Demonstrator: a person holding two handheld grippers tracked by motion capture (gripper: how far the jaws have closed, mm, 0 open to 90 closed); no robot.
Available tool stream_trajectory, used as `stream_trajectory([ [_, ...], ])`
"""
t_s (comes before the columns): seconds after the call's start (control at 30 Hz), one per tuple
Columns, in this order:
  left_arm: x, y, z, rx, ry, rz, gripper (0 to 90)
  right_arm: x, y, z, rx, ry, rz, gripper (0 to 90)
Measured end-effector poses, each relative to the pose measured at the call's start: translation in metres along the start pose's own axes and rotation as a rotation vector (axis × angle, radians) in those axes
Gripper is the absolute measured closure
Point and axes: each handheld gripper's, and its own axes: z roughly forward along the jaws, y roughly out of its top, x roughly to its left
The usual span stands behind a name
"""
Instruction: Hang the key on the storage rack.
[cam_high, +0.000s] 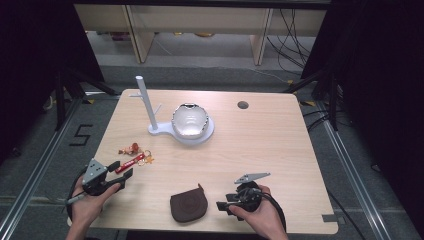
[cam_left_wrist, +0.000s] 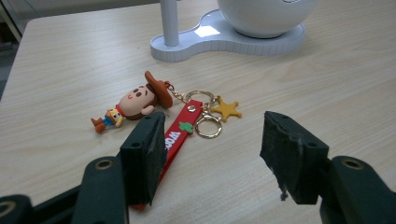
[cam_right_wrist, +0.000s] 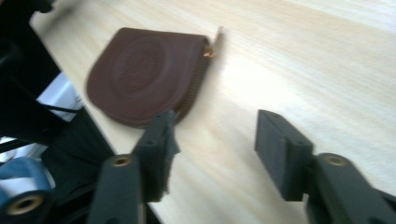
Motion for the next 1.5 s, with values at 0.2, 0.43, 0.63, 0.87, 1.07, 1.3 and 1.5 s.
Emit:
stream_trajectory([
  [0.2, -0.002, 0.004, 0.002, 0.006, 0.006, 0.013, 40.4, -0.003, 0.010, 0.005, 0.013, -0.018, 0.032, 40.4],
  [0.43, -0.006, 0.006, 0.005, 0.009, -0.014, 0.021, 40.9, 0.002, 0.021, 0.006, 0.002, -0.005, 0.071, 44.6],
  [0.63, -0.009, 0.010, 0.006, 0.006, -0.029, 0.029, 41.3, 0.006, 0.038, 0.013, 0.047, 0.026, 0.076, 46.2],
  [0.87, -0.016, 0.010, 0.009, 0.010, -0.046, 0.047, 41.5, 0.017, 0.055, 0.030, 0.154, 0.027, 0.090, 43.1],
  [1.07, -0.018, 0.010, 0.010, 0.012, -0.045, 0.047, 41.4, 0.022, 0.060, 0.045, 0.246, 0.062, 0.086, 43.2],
  [1.3, -0.018, 0.009, 0.009, 0.014, -0.043, 0.046, 41.5, 0.020, 0.063, 0.054, 0.295, 0.042, 0.094, 43.4],
  [1.5, -0.018, 0.008, 0.007, 0.011, -0.040, 0.046, 41.6, 0.022, 0.066, 0.063, 0.326, 0.034, 0.093, 42.2],
])
